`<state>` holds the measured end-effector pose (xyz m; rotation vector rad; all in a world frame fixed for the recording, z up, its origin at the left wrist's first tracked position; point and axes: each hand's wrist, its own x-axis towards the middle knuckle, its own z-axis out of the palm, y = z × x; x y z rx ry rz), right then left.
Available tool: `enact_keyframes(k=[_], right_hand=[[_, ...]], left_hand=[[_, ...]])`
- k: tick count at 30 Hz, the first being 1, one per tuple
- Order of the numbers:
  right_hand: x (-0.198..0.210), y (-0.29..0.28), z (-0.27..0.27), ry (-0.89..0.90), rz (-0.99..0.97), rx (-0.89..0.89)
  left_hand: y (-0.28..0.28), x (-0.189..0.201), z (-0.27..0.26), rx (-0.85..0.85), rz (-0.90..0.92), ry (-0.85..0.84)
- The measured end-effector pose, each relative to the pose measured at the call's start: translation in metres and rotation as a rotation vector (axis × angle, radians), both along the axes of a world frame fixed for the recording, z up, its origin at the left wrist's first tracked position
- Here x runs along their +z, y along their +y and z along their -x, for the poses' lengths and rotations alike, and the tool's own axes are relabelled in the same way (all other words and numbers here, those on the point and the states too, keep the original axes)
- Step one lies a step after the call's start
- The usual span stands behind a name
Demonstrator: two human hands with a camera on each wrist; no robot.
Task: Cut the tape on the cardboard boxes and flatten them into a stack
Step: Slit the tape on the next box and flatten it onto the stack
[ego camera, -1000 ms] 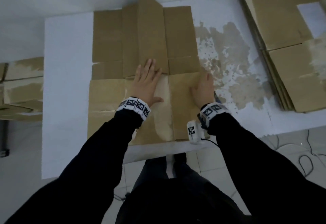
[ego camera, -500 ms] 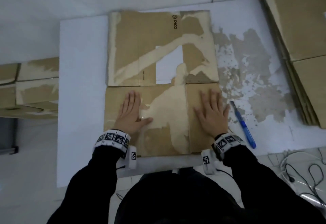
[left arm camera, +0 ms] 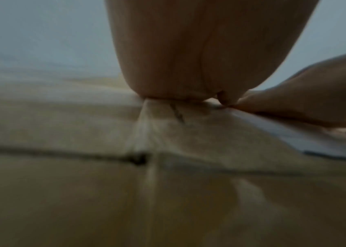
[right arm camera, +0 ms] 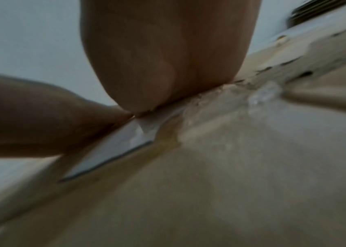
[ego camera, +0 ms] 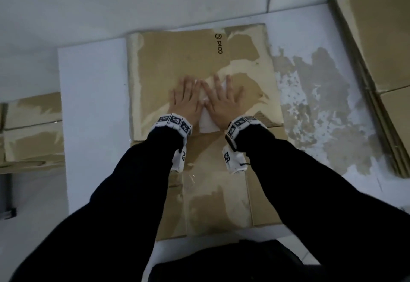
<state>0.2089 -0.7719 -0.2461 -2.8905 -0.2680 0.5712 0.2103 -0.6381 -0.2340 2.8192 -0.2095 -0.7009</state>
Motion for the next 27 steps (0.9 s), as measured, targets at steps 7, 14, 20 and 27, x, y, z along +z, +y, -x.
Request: enact_keyframes(k=[7,14,20,27], right_hand=[[0.009,-0.008,-0.008,0.131,-0.065,0.005],[0.019,-0.105,0.053,-0.03,-0.078,-0.52],[0.024,-0.108,0.071,0.036,-0.258,-0.922],[0.057,-0.108,0.073,0.033,-0.383,-0.72]], left_hand=[[0.007,0.002,0.0,0.062,0.108,0.033],[0.078,0.017,0.061,0.567,0.039,0.036],[0.081,0.019,0.105,1.096,0.166,-0.148],[0.095,0.032,0.122,1.072,0.391,-0.282]])
